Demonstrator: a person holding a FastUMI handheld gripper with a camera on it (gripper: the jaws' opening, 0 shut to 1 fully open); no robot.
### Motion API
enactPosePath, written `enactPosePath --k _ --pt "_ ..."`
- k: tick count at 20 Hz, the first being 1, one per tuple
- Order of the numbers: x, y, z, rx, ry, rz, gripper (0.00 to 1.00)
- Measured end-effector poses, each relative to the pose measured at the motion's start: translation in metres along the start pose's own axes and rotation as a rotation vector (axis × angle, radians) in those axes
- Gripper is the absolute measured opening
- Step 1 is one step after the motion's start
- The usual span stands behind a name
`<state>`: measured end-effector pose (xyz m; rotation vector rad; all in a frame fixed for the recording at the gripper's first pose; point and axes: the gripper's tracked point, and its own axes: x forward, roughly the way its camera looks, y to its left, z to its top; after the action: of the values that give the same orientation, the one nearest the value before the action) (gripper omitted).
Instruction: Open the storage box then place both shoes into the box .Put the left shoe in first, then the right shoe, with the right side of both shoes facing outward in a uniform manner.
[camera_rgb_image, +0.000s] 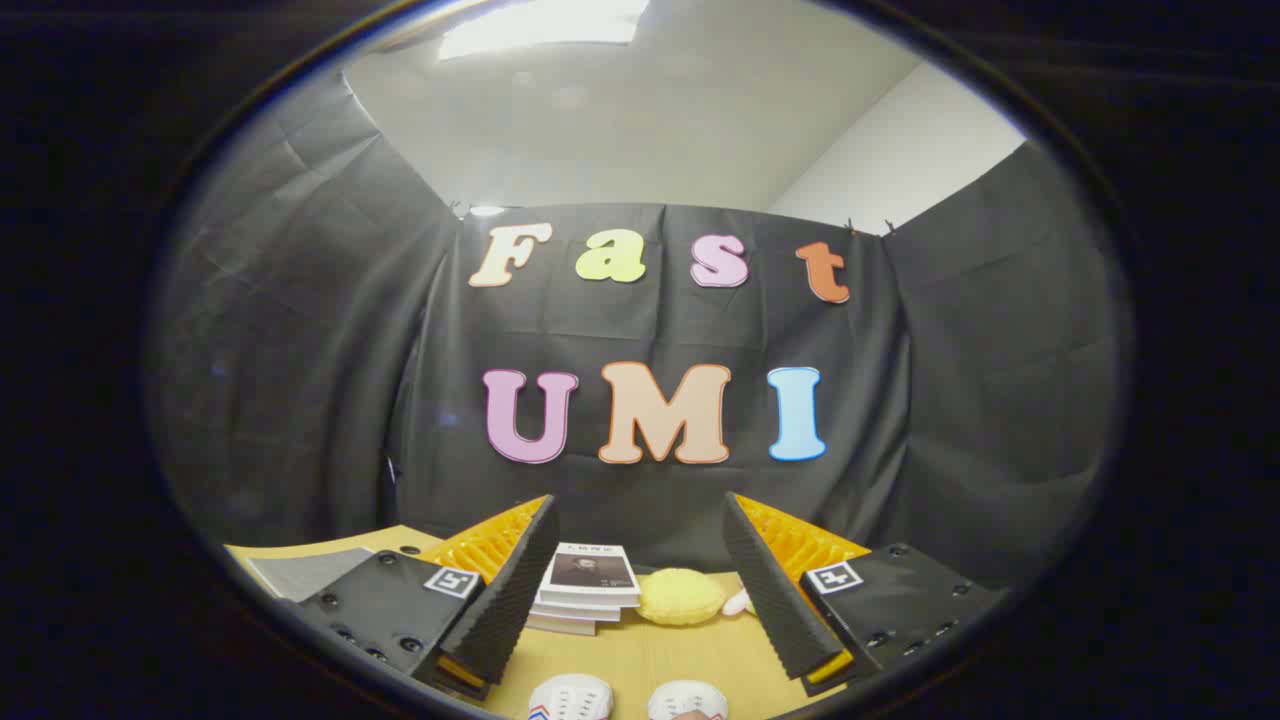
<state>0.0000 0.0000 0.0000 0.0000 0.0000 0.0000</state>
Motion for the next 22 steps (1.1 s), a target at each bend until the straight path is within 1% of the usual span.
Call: enactPosePath --k 3,9,17,20,22 --pt "0.006 0.006 -0.005 0.001 0.011 0.023 1.0" --pt "0.011 0.013 0.002 0.015 -0.005 0.058 1.0" --pt "0.02 0.0 0.004 0.028 -0.009 0.035 1.0" --pt "0.019 0.006 -0.004 0.083 0.017 0.055 1.0" --pt "0.02 0.008 -0.023 0.13 0.076 0.073 1.0"
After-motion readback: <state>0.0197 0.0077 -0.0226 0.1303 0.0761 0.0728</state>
